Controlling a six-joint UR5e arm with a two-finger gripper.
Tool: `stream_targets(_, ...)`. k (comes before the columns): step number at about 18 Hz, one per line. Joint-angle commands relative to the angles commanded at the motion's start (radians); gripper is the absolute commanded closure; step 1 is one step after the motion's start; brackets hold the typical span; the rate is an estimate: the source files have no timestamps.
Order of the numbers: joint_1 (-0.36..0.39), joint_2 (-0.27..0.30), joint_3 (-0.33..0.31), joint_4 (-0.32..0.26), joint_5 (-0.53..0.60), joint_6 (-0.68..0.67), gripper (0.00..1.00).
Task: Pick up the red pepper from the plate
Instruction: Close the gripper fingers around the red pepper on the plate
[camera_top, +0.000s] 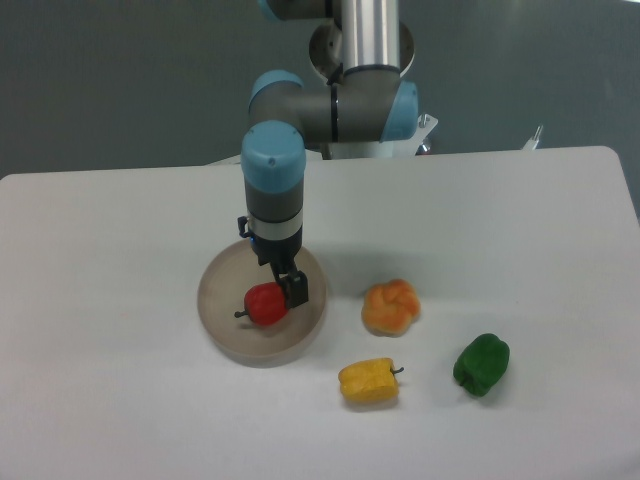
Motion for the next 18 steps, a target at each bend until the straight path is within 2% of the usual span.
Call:
stream_targets(12,-0.020,-0.029,-0.014,0.006,0.026,-0.006,0.00)
stream_targets(18,-0.031,-0.052,0.005,0.008,0.026,-0.048,0.00)
